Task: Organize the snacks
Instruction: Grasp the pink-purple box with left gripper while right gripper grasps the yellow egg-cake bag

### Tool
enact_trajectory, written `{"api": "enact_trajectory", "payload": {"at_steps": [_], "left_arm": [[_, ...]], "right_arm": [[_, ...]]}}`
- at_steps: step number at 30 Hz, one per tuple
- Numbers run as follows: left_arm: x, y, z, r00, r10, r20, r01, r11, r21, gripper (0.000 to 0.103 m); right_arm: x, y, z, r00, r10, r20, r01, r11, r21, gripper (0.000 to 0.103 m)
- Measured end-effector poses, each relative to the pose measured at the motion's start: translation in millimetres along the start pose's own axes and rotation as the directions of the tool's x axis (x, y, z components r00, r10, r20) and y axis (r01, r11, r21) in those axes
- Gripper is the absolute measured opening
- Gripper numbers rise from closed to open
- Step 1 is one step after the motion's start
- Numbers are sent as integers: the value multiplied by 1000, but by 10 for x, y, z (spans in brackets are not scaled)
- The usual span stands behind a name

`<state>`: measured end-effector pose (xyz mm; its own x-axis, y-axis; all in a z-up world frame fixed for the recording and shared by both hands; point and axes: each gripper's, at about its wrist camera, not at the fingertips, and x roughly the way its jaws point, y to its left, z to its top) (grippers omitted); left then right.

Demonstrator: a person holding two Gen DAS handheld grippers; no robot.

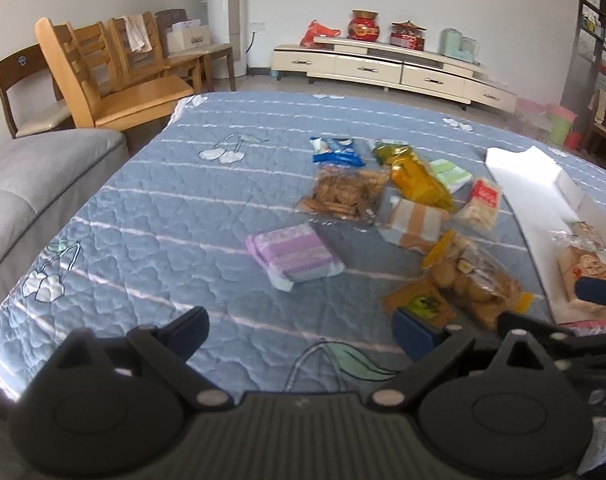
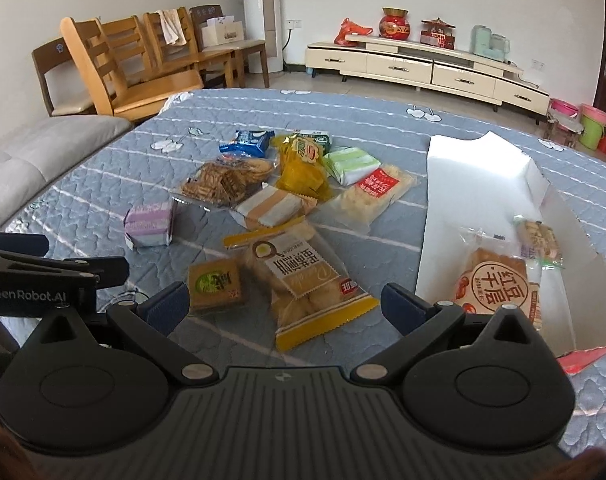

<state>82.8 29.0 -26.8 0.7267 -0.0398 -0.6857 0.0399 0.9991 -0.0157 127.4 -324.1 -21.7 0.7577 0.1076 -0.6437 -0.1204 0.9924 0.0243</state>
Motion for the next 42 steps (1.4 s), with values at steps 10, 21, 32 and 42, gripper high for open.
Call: {"api": "enact_trajectory", "payload": {"at_steps": [10, 21, 32, 42], "left_arm": [[334, 165, 157, 999, 46, -8, -46, 994, -99, 102], [971, -56, 394, 992, 104, -75, -109, 991, -77, 81], [795, 15, 345, 997, 67, -29, -68, 997, -46, 52], [574, 81, 246, 998, 54, -9, -54, 998, -29, 52]], "right_arm": [[71, -141, -21, 1000, 3, 5, -4, 999, 54, 103], [172, -246, -40, 1000, -7, -11, 8, 999, 34, 103], [522, -192, 156, 993, 99, -70, -104, 992, -68, 103], [908, -187, 298, 973, 160, -165, -165, 986, -20, 103]]}}
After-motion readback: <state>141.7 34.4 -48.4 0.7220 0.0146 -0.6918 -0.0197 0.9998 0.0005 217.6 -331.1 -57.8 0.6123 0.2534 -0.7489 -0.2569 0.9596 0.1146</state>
